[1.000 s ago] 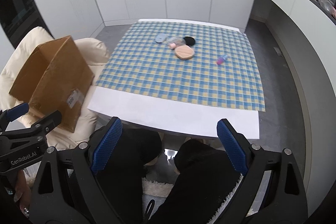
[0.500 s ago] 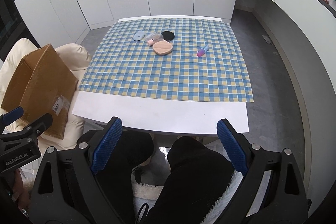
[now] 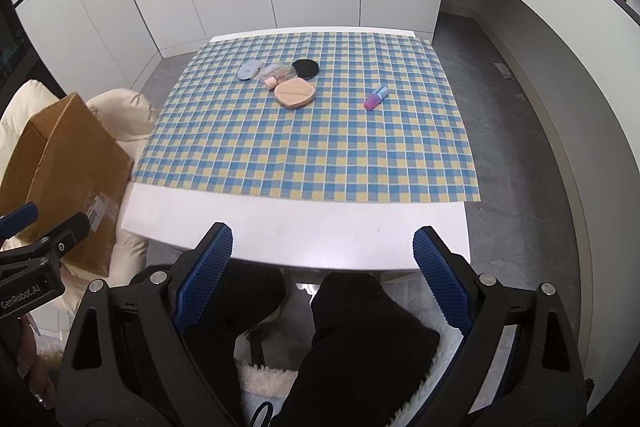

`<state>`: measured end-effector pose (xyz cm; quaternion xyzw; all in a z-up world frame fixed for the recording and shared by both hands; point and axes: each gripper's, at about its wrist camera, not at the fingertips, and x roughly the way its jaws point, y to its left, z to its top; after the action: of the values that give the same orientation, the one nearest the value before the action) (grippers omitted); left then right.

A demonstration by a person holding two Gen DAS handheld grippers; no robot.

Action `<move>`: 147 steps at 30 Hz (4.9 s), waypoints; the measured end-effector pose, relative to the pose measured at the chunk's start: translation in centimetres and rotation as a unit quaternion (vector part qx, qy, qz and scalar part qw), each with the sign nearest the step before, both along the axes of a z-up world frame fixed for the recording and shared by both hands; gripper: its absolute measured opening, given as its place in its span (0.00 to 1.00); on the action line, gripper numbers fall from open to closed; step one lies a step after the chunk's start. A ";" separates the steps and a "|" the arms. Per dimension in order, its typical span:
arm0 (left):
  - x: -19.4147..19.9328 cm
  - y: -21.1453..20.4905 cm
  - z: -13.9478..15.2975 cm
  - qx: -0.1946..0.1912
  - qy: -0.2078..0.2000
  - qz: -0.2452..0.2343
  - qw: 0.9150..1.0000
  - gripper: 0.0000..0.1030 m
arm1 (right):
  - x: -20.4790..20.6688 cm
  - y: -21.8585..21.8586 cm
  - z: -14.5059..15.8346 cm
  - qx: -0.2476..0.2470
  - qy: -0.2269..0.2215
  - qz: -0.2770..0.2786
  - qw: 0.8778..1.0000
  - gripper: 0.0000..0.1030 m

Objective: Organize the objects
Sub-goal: 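Grasp the pink-capped blue bottle with the right tool while the left tool grasps the beige puff case, then lift the blue bottle with the right tool while the left tool lifts the puff case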

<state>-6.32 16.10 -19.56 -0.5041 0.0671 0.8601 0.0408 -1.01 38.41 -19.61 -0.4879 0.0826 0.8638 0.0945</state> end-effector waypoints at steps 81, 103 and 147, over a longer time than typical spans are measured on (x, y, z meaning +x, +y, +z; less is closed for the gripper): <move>-29.2 23.4 -20.2 0.025 -0.057 -0.025 0.998 0.65 | -24.2 15.5 -19.0 0.028 0.013 0.076 0.997 0.59; -29.1 20.5 -13.8 0.014 -0.027 -0.007 1.000 0.63 | -25.0 14.0 -15.7 0.017 -0.026 -0.022 0.999 0.59; -20.0 10.5 14.0 0.049 0.093 -0.007 0.994 0.63 | -20.1 7.0 14.1 0.050 0.086 -0.007 0.995 0.59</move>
<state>-26.30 26.64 -5.57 -0.4185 0.0321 0.9053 0.0654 -21.10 45.39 -5.54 -0.4056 0.0501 0.9051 0.1171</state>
